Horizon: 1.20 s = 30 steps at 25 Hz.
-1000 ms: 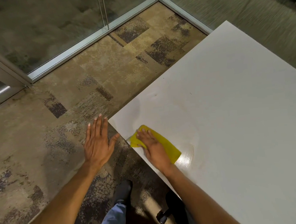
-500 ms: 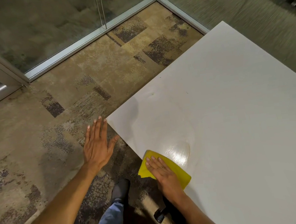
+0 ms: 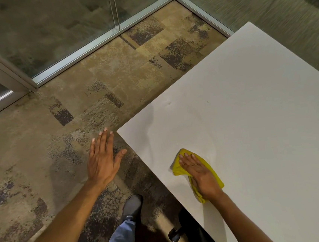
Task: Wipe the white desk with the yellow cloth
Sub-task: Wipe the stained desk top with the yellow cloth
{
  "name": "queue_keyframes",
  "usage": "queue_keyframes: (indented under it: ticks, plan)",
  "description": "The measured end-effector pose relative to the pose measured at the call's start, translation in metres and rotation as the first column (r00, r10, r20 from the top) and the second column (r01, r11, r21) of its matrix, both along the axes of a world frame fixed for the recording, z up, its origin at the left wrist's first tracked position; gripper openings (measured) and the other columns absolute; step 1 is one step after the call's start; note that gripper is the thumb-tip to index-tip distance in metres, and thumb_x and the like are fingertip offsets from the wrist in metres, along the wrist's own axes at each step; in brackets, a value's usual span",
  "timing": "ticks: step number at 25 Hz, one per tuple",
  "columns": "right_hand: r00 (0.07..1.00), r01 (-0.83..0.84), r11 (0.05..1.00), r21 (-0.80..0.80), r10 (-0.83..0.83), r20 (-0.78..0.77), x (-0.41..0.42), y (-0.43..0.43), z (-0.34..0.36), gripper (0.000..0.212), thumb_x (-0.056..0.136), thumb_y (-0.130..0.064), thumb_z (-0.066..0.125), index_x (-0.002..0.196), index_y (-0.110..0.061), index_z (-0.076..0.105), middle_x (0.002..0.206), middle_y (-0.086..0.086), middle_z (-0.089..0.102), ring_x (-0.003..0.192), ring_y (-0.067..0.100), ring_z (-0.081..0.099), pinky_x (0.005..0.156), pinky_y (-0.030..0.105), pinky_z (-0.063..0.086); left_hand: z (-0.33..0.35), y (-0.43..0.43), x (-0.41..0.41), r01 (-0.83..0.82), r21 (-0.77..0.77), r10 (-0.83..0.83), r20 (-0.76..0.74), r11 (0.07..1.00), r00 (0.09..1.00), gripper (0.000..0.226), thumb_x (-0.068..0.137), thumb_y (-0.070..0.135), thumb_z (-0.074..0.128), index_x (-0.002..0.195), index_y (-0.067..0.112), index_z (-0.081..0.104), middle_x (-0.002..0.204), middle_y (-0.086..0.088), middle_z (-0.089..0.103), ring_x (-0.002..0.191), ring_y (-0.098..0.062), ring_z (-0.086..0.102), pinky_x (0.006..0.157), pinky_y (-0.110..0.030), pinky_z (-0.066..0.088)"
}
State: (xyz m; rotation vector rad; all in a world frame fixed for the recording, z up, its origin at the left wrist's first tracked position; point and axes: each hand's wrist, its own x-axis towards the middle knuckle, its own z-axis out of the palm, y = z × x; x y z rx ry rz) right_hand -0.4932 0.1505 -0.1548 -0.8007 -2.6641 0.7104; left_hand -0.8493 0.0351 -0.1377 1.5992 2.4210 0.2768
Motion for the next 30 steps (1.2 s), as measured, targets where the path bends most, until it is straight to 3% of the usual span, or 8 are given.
queue_keyframes:
  ticks: [6, 9, 18, 22, 26, 30]
  plan:
    - [0.997, -0.059, 0.998, 0.017, 0.058, 0.042, -0.008, 0.049, -0.003, 0.065, 0.083, 0.017, 0.059, 0.142, -0.004, 0.045, 0.151, 0.012, 0.042, 0.144, 0.025, 0.032, 0.116, 0.048, 0.028, -0.004, 0.007, -0.003, -0.019, -0.014, 0.019, 0.015, 1.000, 1.000, 0.084, 0.101, 0.067, 0.018, 0.161, 0.008, 0.019, 0.170, -0.014, 0.012, 0.157, -0.027, 0.010, 0.128, -0.047, 0.004]
    - [0.998, -0.061, 0.998, 0.035, 0.060, 0.037, -0.022, 0.075, 0.002, 0.056, 0.087, 0.011, 0.056, 0.141, -0.002, 0.047, 0.151, 0.014, 0.041, 0.145, 0.023, 0.031, 0.118, 0.047, 0.026, -0.006, 0.011, -0.005, -0.029, -0.018, 0.030, 0.022, 0.999, 0.999, 0.086, 0.101, 0.069, 0.015, 0.161, 0.008, 0.017, 0.171, -0.012, 0.009, 0.158, -0.025, 0.007, 0.128, -0.047, 0.004]
    - [0.970, 0.244, 0.970, 0.007, -0.244, -0.008, -0.088, 0.140, 0.009, 0.055, 0.091, 0.005, 0.050, 0.145, -0.006, 0.042, 0.153, 0.008, 0.039, 0.144, 0.015, 0.025, 0.122, 0.029, 0.014, -0.011, 0.018, -0.016, -0.063, -0.019, 0.064, 0.027, 0.998, 0.998, 0.088, 0.100, 0.070, 0.011, 0.161, 0.007, 0.016, 0.171, -0.012, 0.009, 0.158, -0.023, 0.004, 0.128, -0.049, 0.004]
    - [0.927, 0.373, 0.926, -0.056, -0.374, -0.014, -0.118, 0.164, 0.009, 0.050, 0.098, -0.002, 0.045, 0.147, -0.011, 0.040, 0.154, 0.005, 0.037, 0.146, 0.025, 0.024, 0.121, 0.035, 0.019, -0.014, 0.018, -0.025, -0.078, -0.008, 0.078, 0.020, 0.997, 0.997, 0.087, 0.101, 0.069, 0.014, 0.161, 0.007, 0.016, 0.171, -0.012, 0.009, 0.158, -0.024, 0.006, 0.128, -0.045, 0.001]
    - [0.898, 0.435, 0.896, -0.087, -0.439, -0.028, -0.148, 0.187, 0.010, 0.050, 0.099, -0.006, 0.043, 0.148, -0.014, 0.038, 0.154, 0.004, 0.038, 0.146, 0.024, 0.025, 0.120, 0.035, 0.021, -0.017, 0.018, -0.036, -0.097, -0.004, 0.097, -0.005, 0.995, 0.995, 0.084, 0.101, 0.068, 0.016, 0.162, 0.010, 0.014, 0.171, -0.011, 0.010, 0.158, -0.025, 0.008, 0.127, -0.036, -0.008]
    - [0.896, 0.436, 0.894, -0.105, -0.442, -0.039, -0.171, 0.199, 0.009, 0.050, 0.098, -0.011, 0.042, 0.148, -0.014, 0.038, 0.154, 0.006, 0.039, 0.146, 0.023, 0.026, 0.120, 0.036, 0.022, -0.023, 0.019, -0.043, -0.101, -0.007, 0.101, -0.005, 0.995, 0.995, 0.083, 0.101, 0.068, 0.017, 0.162, 0.012, 0.014, 0.171, -0.010, 0.010, 0.158, -0.024, 0.007, 0.128, -0.043, 0.000]
